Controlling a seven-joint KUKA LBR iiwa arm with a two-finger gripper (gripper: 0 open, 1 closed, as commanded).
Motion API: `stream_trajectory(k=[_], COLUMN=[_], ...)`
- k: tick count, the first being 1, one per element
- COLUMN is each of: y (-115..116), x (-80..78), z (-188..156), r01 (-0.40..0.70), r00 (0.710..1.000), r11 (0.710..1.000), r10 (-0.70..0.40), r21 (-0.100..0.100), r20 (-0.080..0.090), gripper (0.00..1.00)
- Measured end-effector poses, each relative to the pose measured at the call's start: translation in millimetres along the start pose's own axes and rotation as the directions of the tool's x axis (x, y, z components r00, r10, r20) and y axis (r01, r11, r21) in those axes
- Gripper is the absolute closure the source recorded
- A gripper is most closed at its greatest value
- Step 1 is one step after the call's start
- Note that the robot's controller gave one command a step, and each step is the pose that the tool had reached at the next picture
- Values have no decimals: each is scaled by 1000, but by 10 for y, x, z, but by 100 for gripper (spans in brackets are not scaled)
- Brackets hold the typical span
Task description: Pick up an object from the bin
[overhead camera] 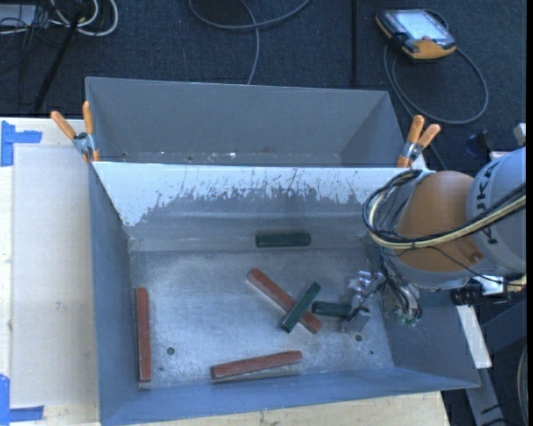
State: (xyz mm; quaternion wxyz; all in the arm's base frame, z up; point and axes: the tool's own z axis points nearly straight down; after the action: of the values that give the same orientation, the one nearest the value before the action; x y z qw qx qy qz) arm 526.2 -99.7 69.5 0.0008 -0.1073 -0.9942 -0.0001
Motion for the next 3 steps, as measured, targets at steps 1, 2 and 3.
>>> stream_trajectory(k=[1,2,3], y=[0,1,1], x=[0,0,6], z=[0,-1,-30], r01=[0,1,2], r00=[1000,1000,1000], r11=[1000,1000,1000], r10=[0,-1,-2], r21=[0,0,0], r20=[0,0,-1], gripper=[100,100,100])
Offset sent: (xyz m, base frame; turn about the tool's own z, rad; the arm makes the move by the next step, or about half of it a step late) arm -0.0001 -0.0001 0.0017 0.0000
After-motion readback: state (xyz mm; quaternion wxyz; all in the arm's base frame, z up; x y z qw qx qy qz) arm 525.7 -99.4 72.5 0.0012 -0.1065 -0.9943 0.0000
